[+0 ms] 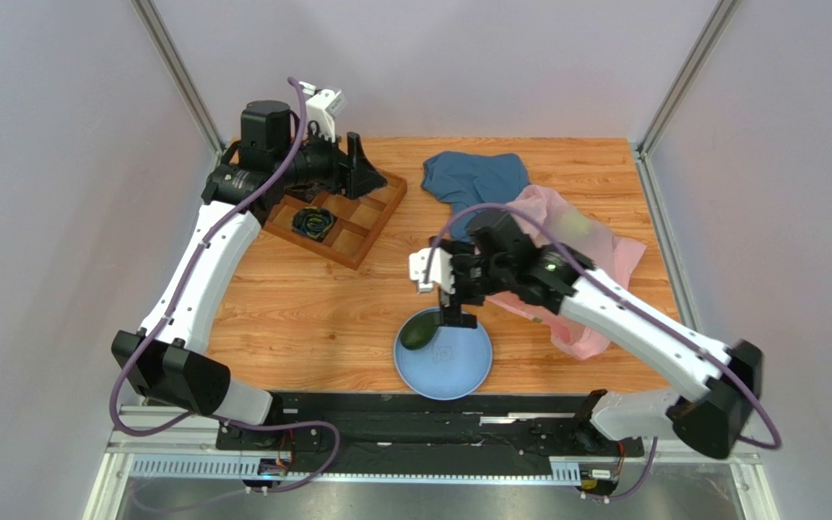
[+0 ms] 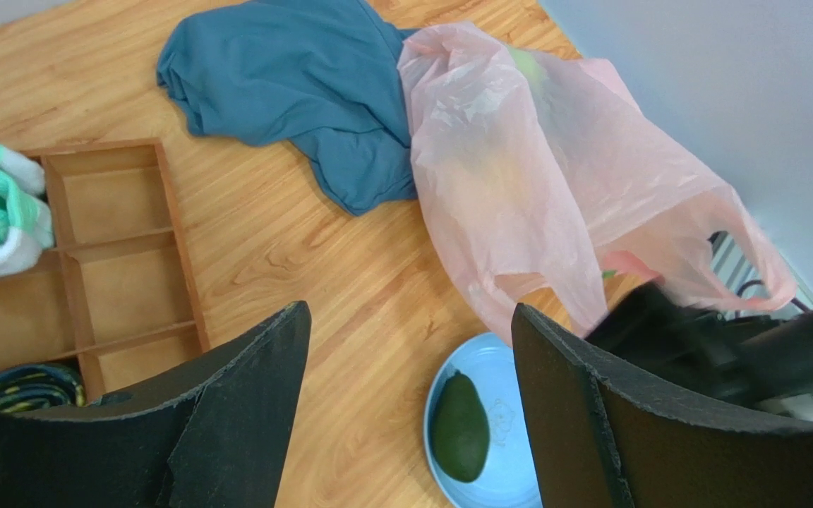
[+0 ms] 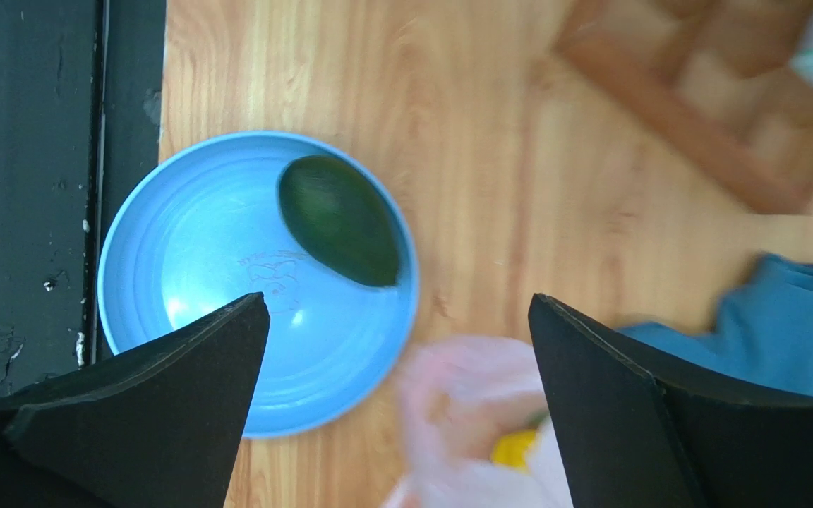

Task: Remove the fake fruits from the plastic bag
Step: Place the fake fruit on the plate, then take out the fake fruit from the plastic bag.

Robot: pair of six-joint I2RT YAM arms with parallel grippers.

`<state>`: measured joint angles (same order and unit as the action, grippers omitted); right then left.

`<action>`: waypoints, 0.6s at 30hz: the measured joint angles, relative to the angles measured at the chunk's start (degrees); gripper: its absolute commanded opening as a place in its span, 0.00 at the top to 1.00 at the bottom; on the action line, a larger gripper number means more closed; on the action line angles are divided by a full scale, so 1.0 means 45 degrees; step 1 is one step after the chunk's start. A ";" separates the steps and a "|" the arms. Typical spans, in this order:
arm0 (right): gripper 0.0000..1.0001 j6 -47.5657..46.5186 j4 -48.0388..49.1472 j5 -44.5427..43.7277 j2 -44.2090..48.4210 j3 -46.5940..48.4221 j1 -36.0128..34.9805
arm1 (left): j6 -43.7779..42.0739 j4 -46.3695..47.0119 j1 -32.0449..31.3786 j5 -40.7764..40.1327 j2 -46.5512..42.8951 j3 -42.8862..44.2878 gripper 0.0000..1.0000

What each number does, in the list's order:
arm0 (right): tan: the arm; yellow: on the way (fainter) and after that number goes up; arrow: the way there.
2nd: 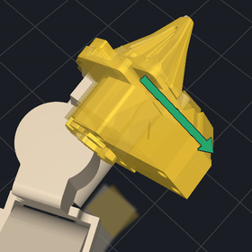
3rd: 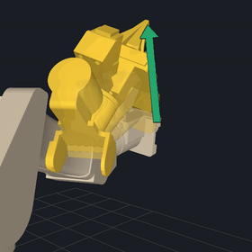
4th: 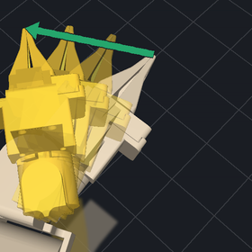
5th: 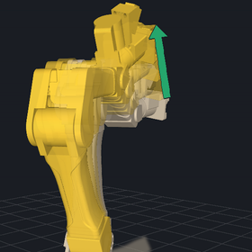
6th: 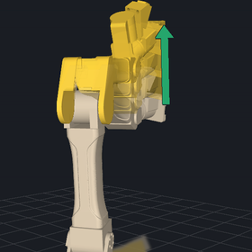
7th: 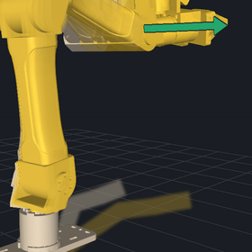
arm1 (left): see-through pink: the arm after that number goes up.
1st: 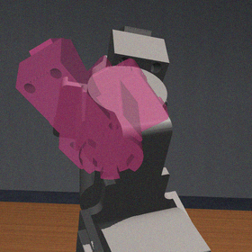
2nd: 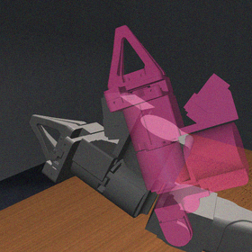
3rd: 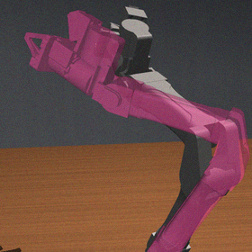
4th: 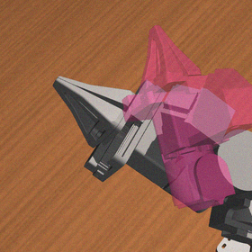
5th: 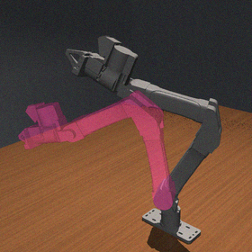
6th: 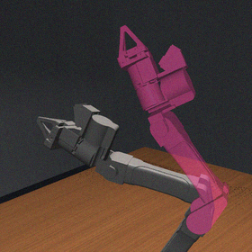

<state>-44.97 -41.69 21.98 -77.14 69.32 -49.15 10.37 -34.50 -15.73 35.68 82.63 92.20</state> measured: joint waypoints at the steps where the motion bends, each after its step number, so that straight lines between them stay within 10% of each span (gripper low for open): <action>1: 0.01 -0.0019 -0.0170 0.0097 0.0593 0.0131 0.0185 | -0.0126 0.0005 0.0000 0.0010 0.0053 0.0058 0.22; 8: 0.14 -0.0044 -0.1651 -0.0034 0.3793 0.0311 0.1316 | -0.1909 -0.0573 -0.0355 0.0918 0.0578 -0.0112 0.20; 18: 0.36 0.1773 -0.3230 0.0384 0.4143 -0.1579 0.5411 | -0.6635 -0.1127 -0.5309 -0.0719 0.0466 -0.2997 0.18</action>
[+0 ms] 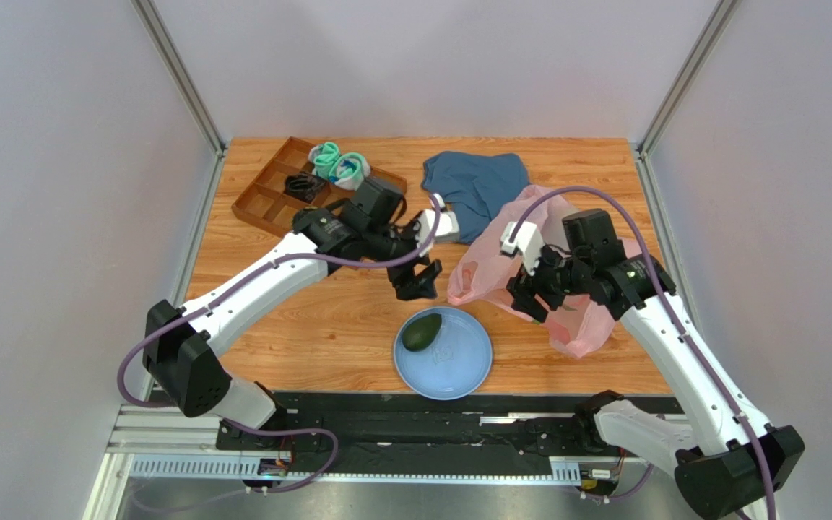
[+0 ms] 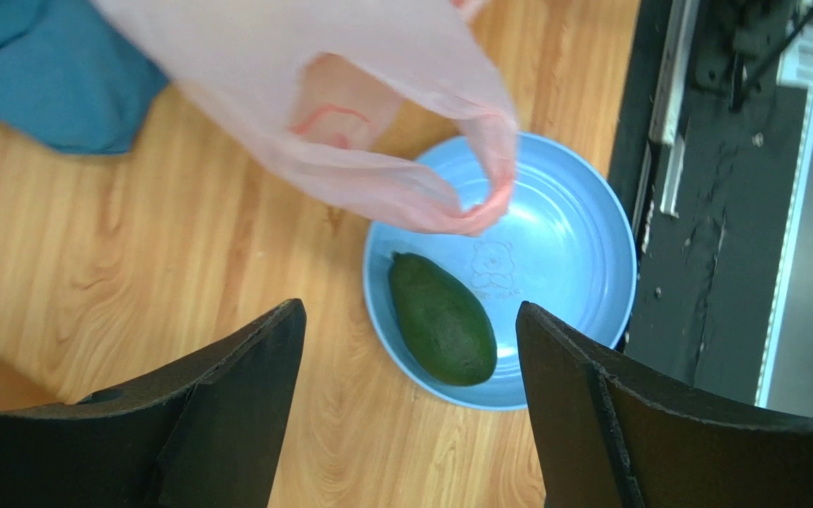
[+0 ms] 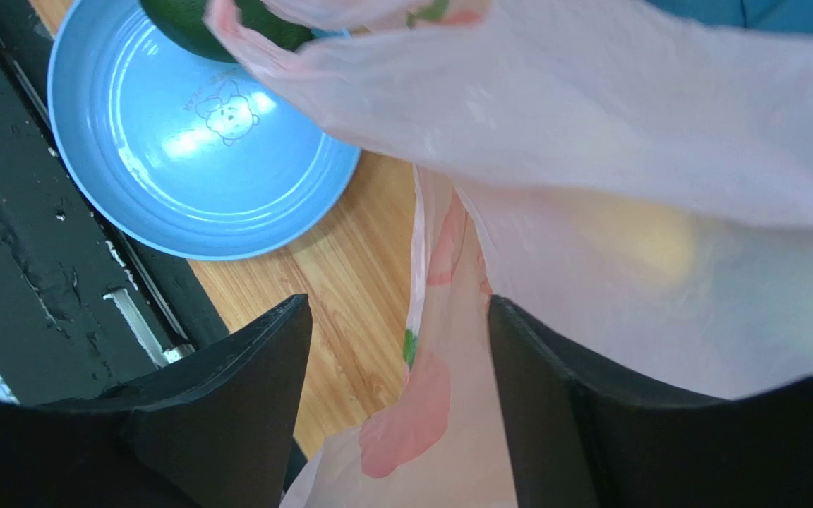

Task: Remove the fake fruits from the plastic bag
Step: Take out the fake fruit from the plastic bag.

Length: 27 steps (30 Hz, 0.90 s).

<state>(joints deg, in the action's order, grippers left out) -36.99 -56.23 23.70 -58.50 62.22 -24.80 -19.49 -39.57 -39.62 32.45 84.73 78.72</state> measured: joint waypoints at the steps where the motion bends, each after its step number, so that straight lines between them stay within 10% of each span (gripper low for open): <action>1: 0.38 0.0199 -0.0117 0.0087 -0.0068 -0.0063 0.0500 | -0.0238 0.0010 -0.0325 -0.0107 0.0000 -0.0170 0.18; 13: 0.49 0.1069 -0.0510 0.0325 -0.0287 -0.0947 0.1263 | -0.1481 0.1715 -0.2589 -0.0918 0.0928 -0.0384 0.29; 15: 0.49 0.1190 -0.0554 0.0287 -0.0510 -0.1049 0.1447 | -0.1617 0.1831 -0.2939 -0.1039 0.1365 -0.0379 0.36; 20: 0.50 0.1413 -0.0398 -0.0015 -0.1399 -0.1205 0.2171 | -0.1773 0.2040 -0.3366 -0.1962 0.2176 -0.0379 0.96; 27: 0.46 0.2089 0.1035 -0.0996 -0.3274 -0.1336 0.2497 | 0.0204 0.1797 -0.2642 -0.2623 0.3094 0.1122 1.00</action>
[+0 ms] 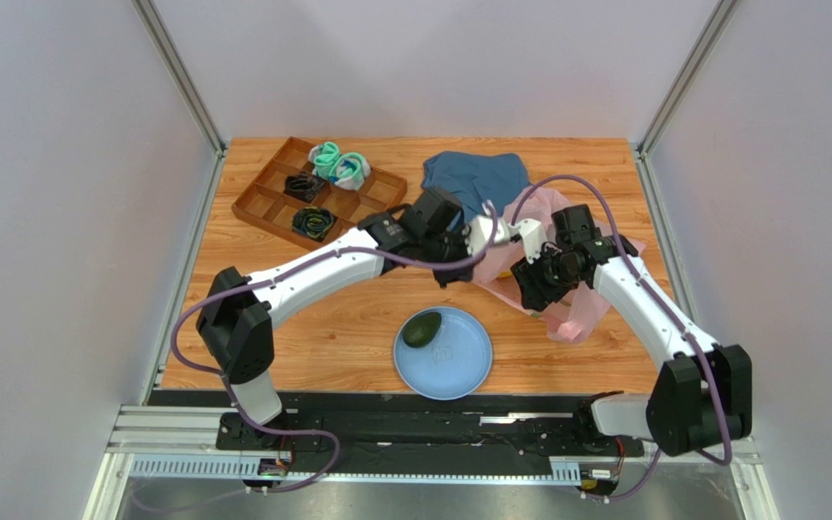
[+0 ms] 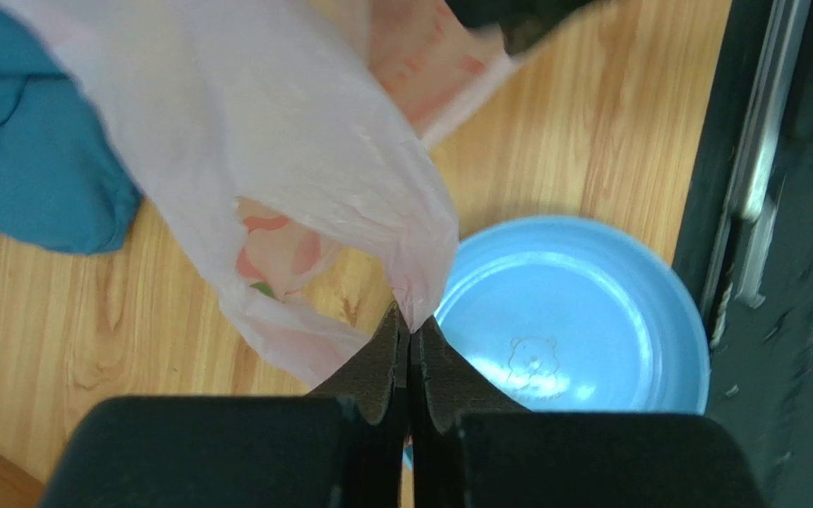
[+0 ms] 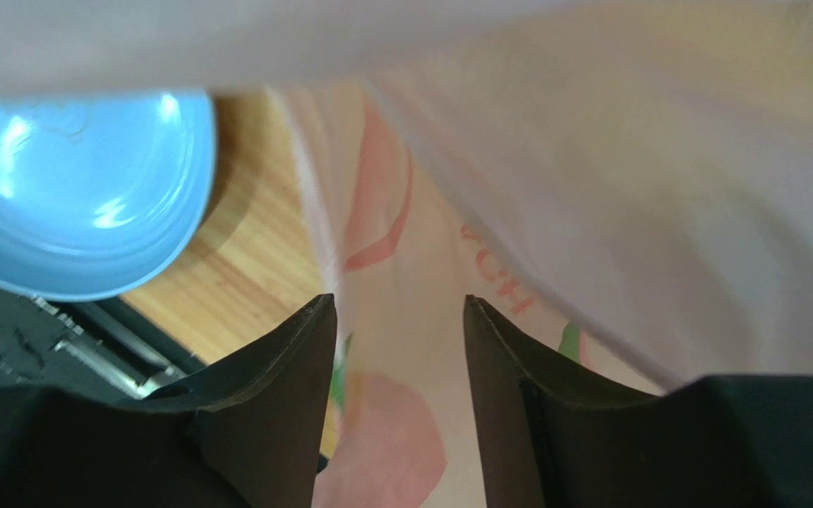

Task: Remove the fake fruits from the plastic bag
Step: Take out the fake fruit from the plastic bag.

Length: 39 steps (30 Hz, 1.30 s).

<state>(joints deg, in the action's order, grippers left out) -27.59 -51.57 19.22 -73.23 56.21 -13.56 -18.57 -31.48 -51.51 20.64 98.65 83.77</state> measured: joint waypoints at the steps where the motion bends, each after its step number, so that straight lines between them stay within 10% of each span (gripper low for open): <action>1: 0.45 0.0160 0.0301 -0.0189 -0.0296 0.0000 0.0015 | 0.0714 -0.0010 0.0321 0.0219 0.0126 0.0452 1.00; 10: 0.27 0.1103 0.2414 -0.2472 -0.2244 0.0287 0.0058 | 0.5061 0.0947 0.1991 0.3594 0.0155 0.1705 1.00; 20: 0.10 0.1579 0.3784 -0.4167 -0.4022 0.1700 0.0068 | 0.5600 0.0986 0.1705 0.4575 0.0209 0.1700 1.00; 28: 0.45 0.1846 0.4031 -0.4444 -0.6159 0.2943 0.0058 | 0.5625 0.1146 0.1812 0.4439 0.0636 0.1705 1.00; 39: 0.50 0.1375 0.2909 -0.1642 -0.1375 0.2560 0.0194 | 0.5780 0.1200 0.1817 0.4386 0.0709 0.1710 1.00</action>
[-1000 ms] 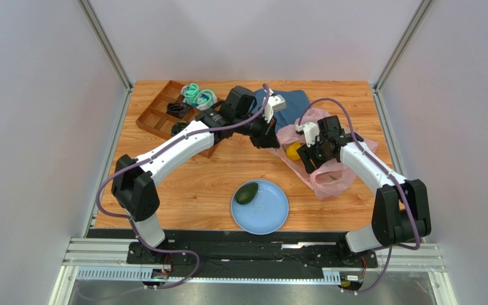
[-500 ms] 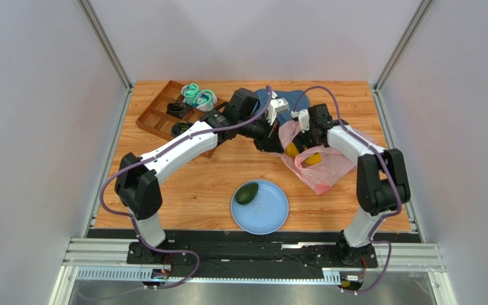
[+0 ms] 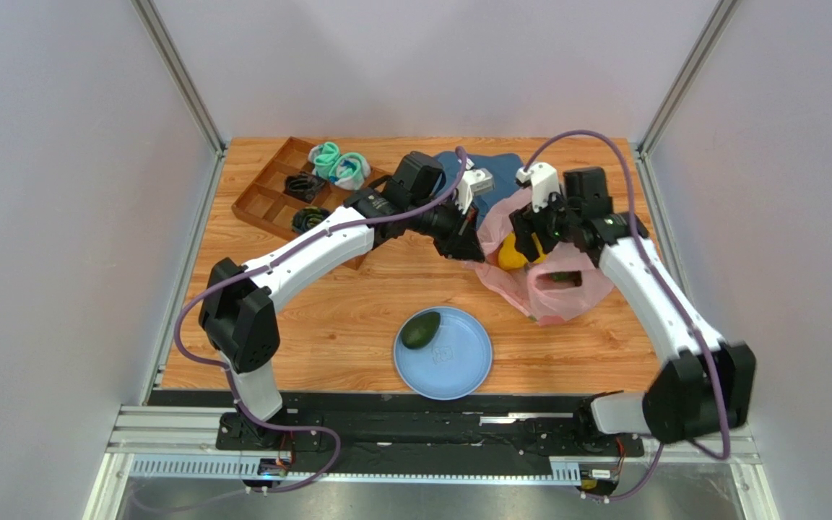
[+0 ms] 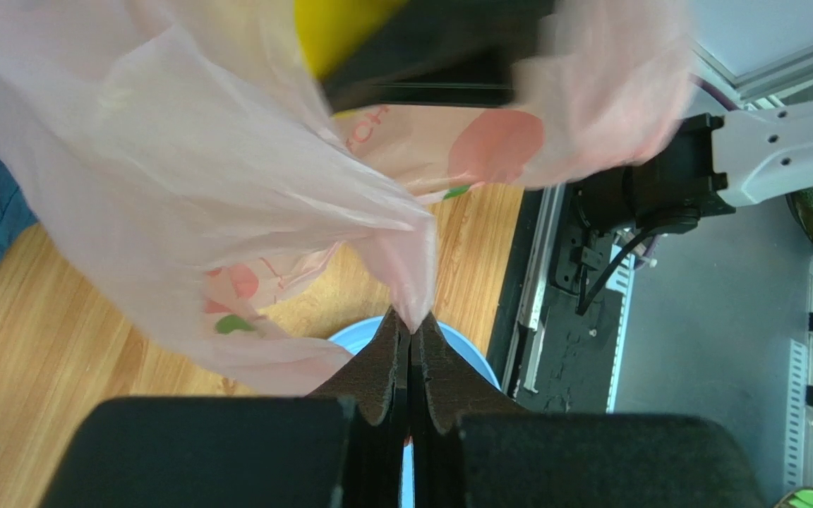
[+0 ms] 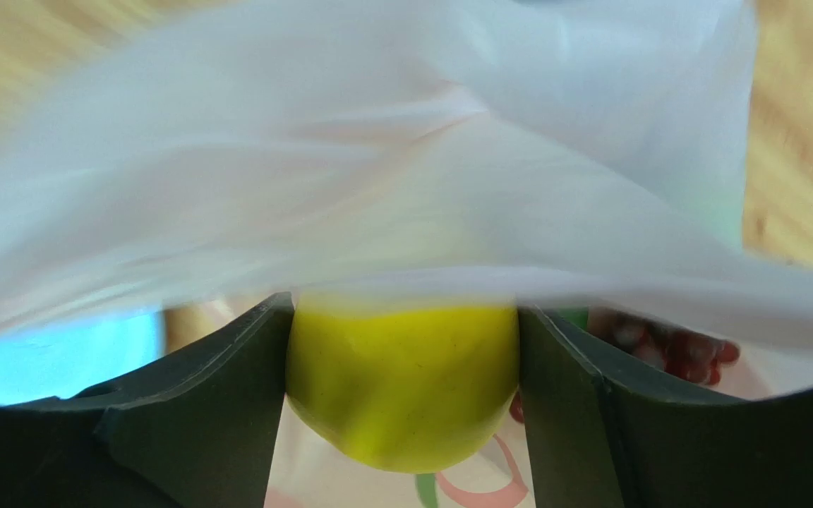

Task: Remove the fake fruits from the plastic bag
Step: Take out the fake fruit from the plastic bag, then place the fake fruit on the plate.

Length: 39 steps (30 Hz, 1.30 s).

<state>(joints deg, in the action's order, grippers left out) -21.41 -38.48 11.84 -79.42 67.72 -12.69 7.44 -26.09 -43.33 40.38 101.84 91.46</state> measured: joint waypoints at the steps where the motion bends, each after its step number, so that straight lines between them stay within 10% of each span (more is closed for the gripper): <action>1: 0.50 -0.0102 -0.0044 0.0680 0.0899 -0.0092 0.0015 | 0.0024 0.0034 0.0024 -0.0015 0.0034 0.0005 1.00; 5: 0.49 -0.0355 -0.0272 0.3041 0.3225 -0.0291 -0.0029 | 0.0209 0.0073 0.0185 -0.0097 0.0214 0.0087 1.00; 9: 0.50 -0.0437 -0.0670 0.4736 0.3861 -0.0437 -0.0481 | 0.0476 0.0044 0.0491 -0.0267 0.0325 0.0355 0.38; 12: 0.49 -0.0461 -0.0981 0.5411 0.3677 -0.0505 -0.1117 | 0.0515 -0.0073 0.0884 -0.0597 0.0330 0.0670 0.24; 21: 0.52 -0.1724 -0.1389 0.6494 0.1773 -0.0515 -0.4478 | 0.0219 -0.0597 0.3419 -0.1394 -0.0996 0.0223 0.22; 39: 0.45 -0.2103 -0.0189 0.4716 -0.3361 -0.0724 -0.4809 | -0.0602 -0.0670 0.5226 -0.1860 -0.5892 -0.3512 0.23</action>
<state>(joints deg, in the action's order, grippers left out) -30.87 -39.33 33.06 -94.54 64.47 -34.33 4.73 -29.10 -19.81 32.01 75.33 75.66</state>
